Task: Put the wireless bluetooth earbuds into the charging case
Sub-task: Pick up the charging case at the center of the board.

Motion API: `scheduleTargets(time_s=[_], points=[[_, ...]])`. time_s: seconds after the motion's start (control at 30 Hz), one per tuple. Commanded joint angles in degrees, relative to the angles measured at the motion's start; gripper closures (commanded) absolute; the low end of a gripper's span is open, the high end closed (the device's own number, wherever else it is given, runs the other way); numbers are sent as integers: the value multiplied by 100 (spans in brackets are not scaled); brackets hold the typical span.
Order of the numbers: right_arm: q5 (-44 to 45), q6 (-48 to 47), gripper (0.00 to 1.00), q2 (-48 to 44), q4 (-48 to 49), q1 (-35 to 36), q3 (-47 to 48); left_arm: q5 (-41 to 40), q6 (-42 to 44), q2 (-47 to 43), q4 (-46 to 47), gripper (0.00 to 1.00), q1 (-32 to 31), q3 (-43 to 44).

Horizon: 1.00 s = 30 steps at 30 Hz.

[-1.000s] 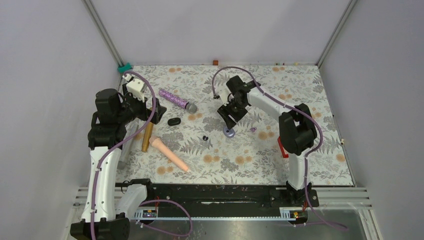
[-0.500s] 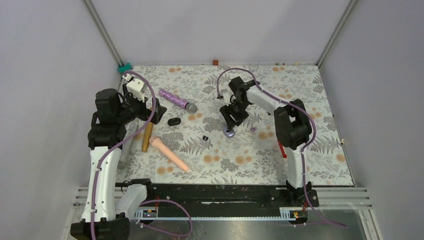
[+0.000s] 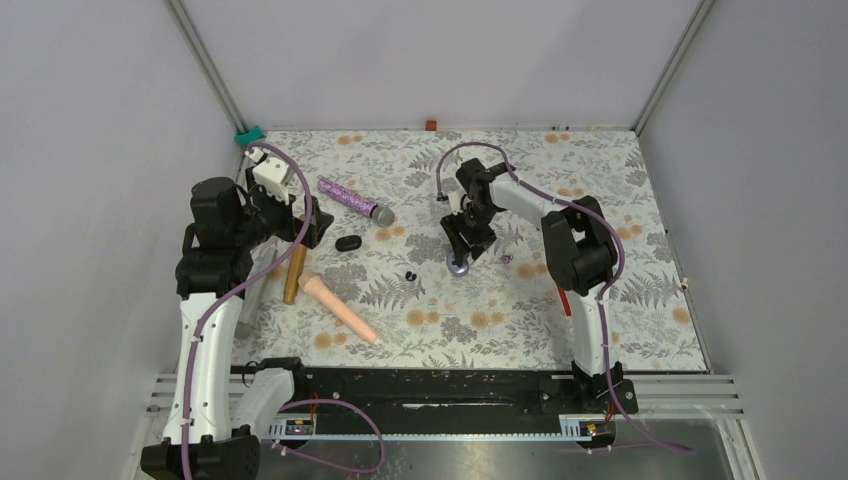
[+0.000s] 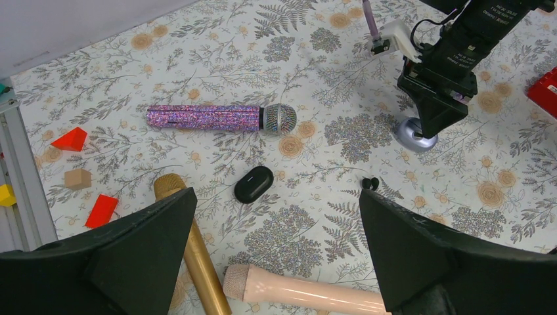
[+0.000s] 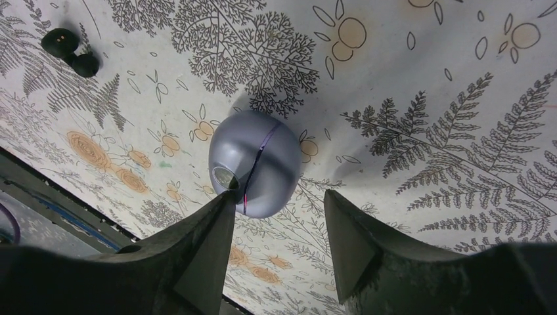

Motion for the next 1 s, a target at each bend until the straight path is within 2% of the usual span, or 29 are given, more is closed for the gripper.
scheduleTargets(time_s=[0.0,0.27,0.4,0.67,0.97], points=[[-102,174,41,89,-111,64,164,190,71,-11,303,1,36,-11],[-69,223,44,158,-27,300,155,190,73,-3,305,1,36,-6],[-79,221,52,163,24,358,138,196,73,-3,302,1,35,-9],[-541,66,76,-204,111,361,89,222,86,13,305,2,36,-13],[-1084,78,82,-747,522,360,-220,365,61,55,301,1,31,-17]])
